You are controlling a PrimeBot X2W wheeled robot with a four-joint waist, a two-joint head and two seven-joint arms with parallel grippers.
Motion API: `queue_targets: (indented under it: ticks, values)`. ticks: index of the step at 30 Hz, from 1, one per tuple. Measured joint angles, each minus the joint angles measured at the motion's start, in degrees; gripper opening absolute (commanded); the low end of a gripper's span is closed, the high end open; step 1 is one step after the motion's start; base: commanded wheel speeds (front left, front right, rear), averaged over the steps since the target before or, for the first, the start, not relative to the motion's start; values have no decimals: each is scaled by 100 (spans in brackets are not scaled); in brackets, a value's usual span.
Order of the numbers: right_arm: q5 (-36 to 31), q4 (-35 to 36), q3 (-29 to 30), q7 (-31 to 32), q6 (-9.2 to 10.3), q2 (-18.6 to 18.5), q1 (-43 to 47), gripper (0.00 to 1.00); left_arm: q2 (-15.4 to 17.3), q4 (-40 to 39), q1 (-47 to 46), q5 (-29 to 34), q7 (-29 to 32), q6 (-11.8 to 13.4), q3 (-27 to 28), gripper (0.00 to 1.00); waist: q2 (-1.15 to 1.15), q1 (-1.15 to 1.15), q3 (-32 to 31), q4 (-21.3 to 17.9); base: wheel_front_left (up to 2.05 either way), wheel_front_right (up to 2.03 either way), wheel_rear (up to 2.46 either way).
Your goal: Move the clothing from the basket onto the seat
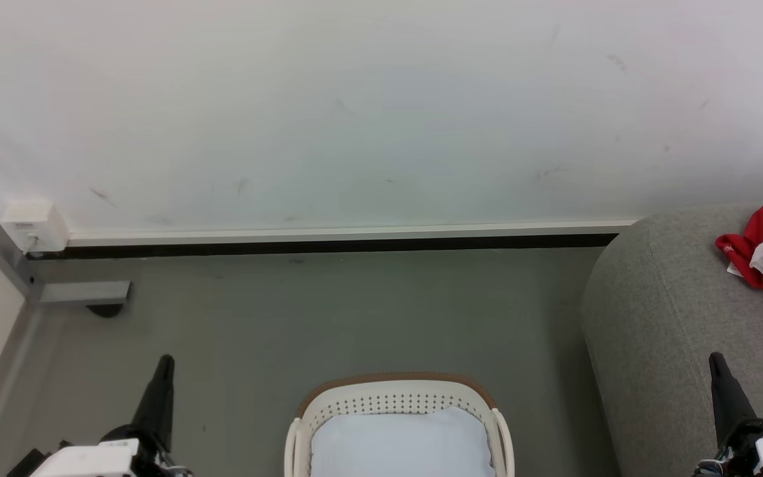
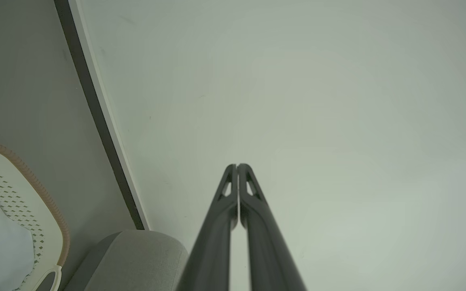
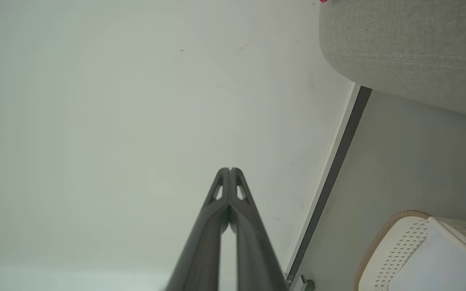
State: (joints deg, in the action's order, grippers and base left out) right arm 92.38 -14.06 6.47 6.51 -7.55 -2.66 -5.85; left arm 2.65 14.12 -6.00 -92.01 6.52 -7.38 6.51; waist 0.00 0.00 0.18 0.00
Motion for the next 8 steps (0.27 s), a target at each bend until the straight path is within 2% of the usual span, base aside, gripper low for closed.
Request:
queue_targets:
  ticks: [8]
  values:
    - [0, 0, 0, 0, 0, 0, -1, 0, 0, 0, -1, 0, 0, 0, 0, 0, 0, 0, 0, 0, 0, 0, 0]
